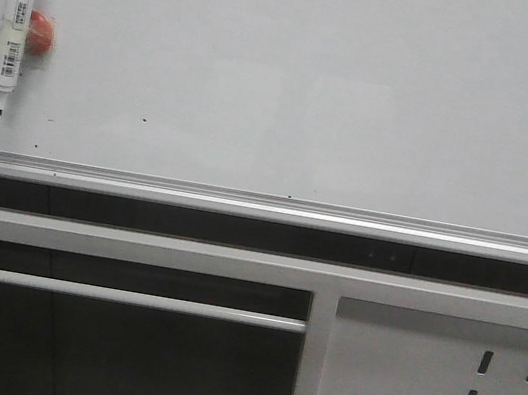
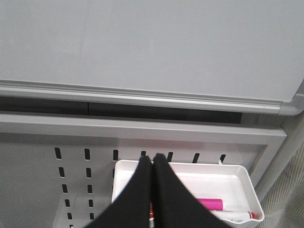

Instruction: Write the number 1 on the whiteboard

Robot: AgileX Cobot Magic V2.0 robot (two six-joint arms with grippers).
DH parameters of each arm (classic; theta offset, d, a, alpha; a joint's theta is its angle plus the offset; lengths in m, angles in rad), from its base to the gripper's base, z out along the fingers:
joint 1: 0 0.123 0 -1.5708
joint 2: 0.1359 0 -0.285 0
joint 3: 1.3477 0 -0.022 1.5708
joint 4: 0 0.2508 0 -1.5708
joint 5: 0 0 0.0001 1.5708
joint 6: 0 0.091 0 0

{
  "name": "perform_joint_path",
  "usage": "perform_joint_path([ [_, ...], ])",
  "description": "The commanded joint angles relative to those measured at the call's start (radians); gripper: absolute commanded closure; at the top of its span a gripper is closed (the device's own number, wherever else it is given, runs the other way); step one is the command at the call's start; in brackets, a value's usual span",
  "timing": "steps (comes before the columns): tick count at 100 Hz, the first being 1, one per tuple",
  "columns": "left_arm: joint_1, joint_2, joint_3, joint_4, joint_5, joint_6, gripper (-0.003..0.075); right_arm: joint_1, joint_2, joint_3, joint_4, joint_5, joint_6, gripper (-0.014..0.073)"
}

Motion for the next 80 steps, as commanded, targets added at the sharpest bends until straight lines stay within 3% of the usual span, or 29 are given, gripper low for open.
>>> perform_joint_path([
  [1, -0.008, -0.027, 0.023, 0.002, -0.061, -0.002, 0.0738, -0.005, -0.016, 0.027, -0.011, -0.015, 0.0, 0.0665],
  [80, -0.008, -0.027, 0.023, 0.039, -0.077, 0.0, 0.0738, -0.005, -0.016, 0.027, -0.018, -0.031, 0.0, 0.0665],
])
